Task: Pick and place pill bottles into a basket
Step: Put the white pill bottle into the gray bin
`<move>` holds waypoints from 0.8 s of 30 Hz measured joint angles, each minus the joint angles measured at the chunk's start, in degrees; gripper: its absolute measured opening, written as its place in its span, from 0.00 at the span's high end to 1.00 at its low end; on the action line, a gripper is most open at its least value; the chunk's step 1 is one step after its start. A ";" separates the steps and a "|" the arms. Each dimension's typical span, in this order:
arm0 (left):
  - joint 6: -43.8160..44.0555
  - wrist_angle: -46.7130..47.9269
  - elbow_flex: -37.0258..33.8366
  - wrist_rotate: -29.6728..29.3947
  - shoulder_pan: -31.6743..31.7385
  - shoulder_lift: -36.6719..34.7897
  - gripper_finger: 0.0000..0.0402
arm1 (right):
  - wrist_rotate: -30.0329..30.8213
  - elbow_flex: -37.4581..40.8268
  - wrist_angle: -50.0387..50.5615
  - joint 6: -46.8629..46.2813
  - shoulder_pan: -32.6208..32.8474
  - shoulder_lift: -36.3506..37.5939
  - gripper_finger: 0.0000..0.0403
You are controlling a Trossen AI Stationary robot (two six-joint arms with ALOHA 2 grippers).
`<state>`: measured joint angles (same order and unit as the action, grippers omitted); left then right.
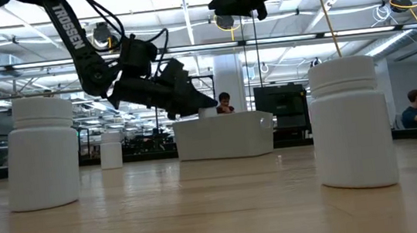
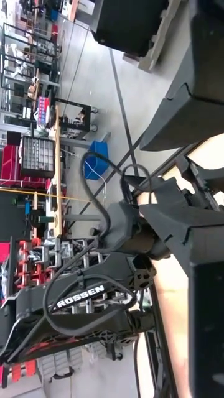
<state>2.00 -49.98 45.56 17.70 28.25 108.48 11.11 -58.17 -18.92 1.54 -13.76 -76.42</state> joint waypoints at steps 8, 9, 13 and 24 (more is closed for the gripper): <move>-3.23 -0.92 -0.02 -3.51 -0.35 2.47 0.60 | -0.91 0.00 -0.04 -0.65 0.00 0.00 0.65; -3.99 -1.12 -0.02 -4.29 -0.52 2.63 0.60 | -0.91 0.00 -0.05 -0.66 0.00 0.00 0.65; -6.53 -1.05 -0.02 -6.28 -1.12 2.74 0.60 | -0.91 0.00 -0.04 -0.91 0.00 0.00 0.65; -5.76 -0.62 -0.02 -7.21 -1.49 2.73 0.60 | -0.94 0.00 -0.04 -1.09 0.00 0.00 0.65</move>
<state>-3.76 -50.60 45.54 10.49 26.76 111.22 10.18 -58.17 -18.96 0.45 -13.76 -76.42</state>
